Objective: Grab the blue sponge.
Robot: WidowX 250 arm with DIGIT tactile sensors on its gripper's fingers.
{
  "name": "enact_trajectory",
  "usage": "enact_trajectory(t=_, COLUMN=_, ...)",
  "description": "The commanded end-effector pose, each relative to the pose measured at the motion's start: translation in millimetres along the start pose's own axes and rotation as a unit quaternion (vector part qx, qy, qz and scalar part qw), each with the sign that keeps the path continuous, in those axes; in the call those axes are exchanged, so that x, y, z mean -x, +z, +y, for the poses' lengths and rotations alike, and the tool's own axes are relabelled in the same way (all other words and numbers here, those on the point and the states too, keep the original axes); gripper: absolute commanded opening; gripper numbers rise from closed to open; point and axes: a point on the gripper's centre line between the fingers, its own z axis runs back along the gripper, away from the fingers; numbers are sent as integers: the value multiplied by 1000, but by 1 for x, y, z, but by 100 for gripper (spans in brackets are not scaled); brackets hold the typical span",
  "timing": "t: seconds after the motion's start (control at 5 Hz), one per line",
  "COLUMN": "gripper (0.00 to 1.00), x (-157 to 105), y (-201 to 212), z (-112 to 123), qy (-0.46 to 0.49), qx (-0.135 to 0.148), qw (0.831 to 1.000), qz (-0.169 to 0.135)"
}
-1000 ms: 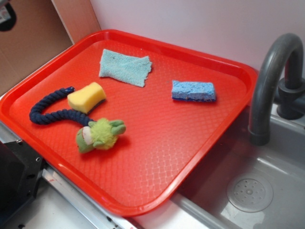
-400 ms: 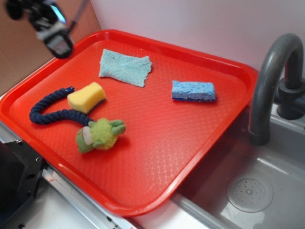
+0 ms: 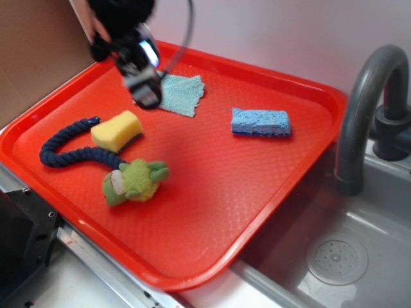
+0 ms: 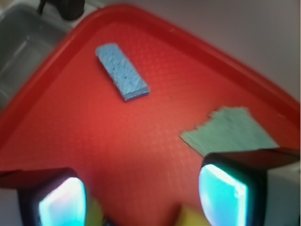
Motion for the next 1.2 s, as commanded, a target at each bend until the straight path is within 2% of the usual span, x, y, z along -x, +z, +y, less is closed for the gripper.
enact_trajectory(t=0.0, gripper=100, x=-50, y=-18, z=19, qy=-64, qx=9, qw=997, qz=-38)
enact_trajectory(t=0.2, gripper=100, x=-66, y=-29, z=21, qy=-91, qx=18, qw=995, qz=-35)
enact_trajectory(t=0.4, gripper=100, x=-76, y=-42, z=16, qy=-131, qx=41, qw=990, qz=-37)
enact_trajectory(t=1.0, gripper=100, x=-84, y=-57, z=-19, qy=-184, qx=41, qw=982, qz=-17)
